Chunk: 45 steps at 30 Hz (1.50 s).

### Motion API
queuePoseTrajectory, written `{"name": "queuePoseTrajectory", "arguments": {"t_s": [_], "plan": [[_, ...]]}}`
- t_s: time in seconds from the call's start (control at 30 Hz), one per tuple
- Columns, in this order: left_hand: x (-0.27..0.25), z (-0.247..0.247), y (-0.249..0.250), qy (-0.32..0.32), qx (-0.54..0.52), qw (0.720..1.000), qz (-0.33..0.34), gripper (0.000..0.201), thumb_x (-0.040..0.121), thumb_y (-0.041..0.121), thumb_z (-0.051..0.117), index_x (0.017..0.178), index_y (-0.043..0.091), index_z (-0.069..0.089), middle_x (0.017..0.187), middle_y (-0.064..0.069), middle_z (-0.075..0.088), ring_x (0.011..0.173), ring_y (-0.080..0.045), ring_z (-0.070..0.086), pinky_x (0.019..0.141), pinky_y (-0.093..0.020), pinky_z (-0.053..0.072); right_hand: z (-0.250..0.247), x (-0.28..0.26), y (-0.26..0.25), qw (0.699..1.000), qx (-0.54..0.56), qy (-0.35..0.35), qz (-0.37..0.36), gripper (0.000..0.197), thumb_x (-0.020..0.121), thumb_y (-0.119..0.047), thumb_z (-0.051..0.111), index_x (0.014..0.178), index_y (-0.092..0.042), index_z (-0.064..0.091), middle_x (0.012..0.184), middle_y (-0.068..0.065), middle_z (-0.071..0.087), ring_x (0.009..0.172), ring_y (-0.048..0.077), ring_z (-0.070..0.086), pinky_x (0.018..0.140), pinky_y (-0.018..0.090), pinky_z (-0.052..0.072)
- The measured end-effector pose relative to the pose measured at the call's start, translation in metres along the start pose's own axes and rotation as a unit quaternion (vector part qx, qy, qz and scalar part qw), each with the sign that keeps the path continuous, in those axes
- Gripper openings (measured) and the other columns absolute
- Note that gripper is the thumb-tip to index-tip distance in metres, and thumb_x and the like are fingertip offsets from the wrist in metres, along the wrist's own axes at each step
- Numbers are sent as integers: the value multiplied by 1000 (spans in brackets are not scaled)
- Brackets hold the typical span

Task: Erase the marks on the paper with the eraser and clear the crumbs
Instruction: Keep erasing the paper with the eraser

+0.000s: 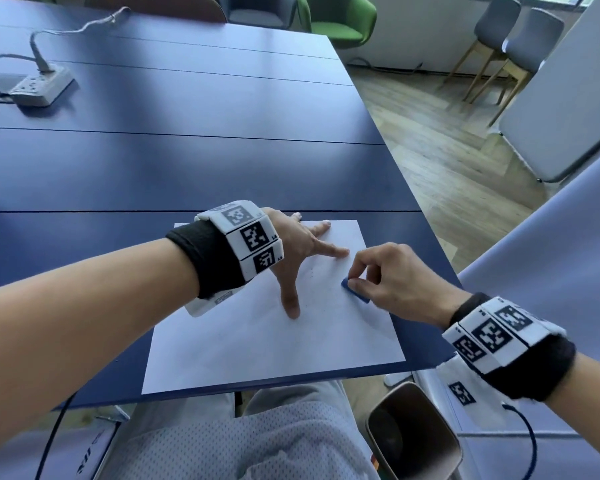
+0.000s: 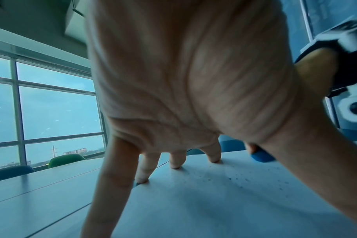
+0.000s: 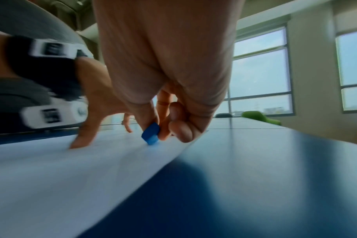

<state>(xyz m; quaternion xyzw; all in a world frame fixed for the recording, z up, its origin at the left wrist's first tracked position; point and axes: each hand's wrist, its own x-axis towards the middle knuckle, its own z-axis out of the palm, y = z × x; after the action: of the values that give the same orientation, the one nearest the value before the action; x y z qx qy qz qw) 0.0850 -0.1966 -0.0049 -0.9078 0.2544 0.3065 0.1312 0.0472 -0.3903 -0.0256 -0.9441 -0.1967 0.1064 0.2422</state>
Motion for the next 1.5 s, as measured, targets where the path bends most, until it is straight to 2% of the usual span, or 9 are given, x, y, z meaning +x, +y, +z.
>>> {"name": "queuePoseTrajectory", "arguments": {"t_s": [0.17, 0.57, 0.73, 0.87, 1.0, 1.13, 1.27, 1.43, 1.5], "plan": [[1, -1, 2, -7, -8, 1000, -1, 131, 47, 79, 77, 140, 65, -14, 160, 13, -22, 150, -32, -8, 115, -59, 20, -8, 6, 8, 998, -14, 58, 32, 10, 84, -22, 70, 76, -16, 69, 57, -10, 55, 51, 4, 52, 51, 8, 39], [1, 0, 1, -7, 1, 1000, -3, 132, 45, 81, 76, 139, 66, -16, 160, 13, -22, 149, -34, -8, 114, -58, 23, 5, 1, -7, 1000, -7, 20, 23, 9, 84, -23, 69, 78, -16, 69, 61, -11, 55, 50, 5, 54, 47, 10, 36], [-1, -3, 3, -8, 3, 1000, -8, 131, 49, 79, 76, 140, 65, -16, 160, 13, -23, 150, -33, -9, 115, -56, 24, -5, 3, 3, 996, -18, 71, 45, 10, 84, -22, 69, 79, -13, 70, 59, -10, 56, 53, 3, 54, 50, 9, 39], [-1, -2, 2, -14, 3, 1000, -11, 132, 48, 79, 76, 139, 65, -17, 159, 12, -25, 149, -34, -10, 113, -55, 25, 3, -6, -7, 1000, -7, 19, 18, 8, 83, -21, 70, 79, -15, 71, 55, -9, 56, 48, 2, 53, 48, 9, 38], [-2, -2, 5, -14, 11, 1000, -12, 131, 50, 79, 76, 140, 64, -18, 159, 12, -25, 149, -33, -10, 114, -54, 24, -5, 0, 2, 996, -12, 66, 54, 9, 84, -22, 70, 79, -15, 71, 58, -6, 58, 52, 4, 54, 51, 8, 40], [-3, -3, 5, -15, 15, 1000, -16, 131, 50, 79, 76, 139, 64, -19, 159, 13, -26, 149, -32, -10, 114, -53, 23, 7, -11, -11, 1000, -4, 8, 22, 8, 83, -22, 70, 78, -17, 71, 56, -11, 57, 48, -1, 54, 47, 8, 38], [-3, -4, 6, -17, 19, 1000, -18, 130, 52, 77, 76, 140, 63, -19, 159, 12, -27, 150, -31, -11, 115, -54, 20, -3, 0, 0, 995, -13, 72, 63, 9, 83, -22, 70, 81, -13, 72, 59, -7, 58, 53, 4, 55, 50, 7, 39], [-2, -4, 6, -17, 18, 1000, -16, 132, 51, 77, 77, 140, 63, -19, 159, 12, -26, 149, -33, -11, 115, -54, 18, 16, -16, -17, 1000, 18, 8, 17, 7, 83, -22, 70, 80, -16, 72, 55, -9, 60, 47, 0, 55, 48, 6, 36], [-3, -5, 7, -17, 21, 999, -17, 131, 52, 77, 77, 140, 63, -19, 159, 12, -26, 149, -33, -11, 115, -54, 18, 10, -10, -11, 999, 15, 32, 33, 7, 83, -24, 71, 82, -17, 73, 56, -9, 60, 48, 1, 55, 48, 6, 37]]}}
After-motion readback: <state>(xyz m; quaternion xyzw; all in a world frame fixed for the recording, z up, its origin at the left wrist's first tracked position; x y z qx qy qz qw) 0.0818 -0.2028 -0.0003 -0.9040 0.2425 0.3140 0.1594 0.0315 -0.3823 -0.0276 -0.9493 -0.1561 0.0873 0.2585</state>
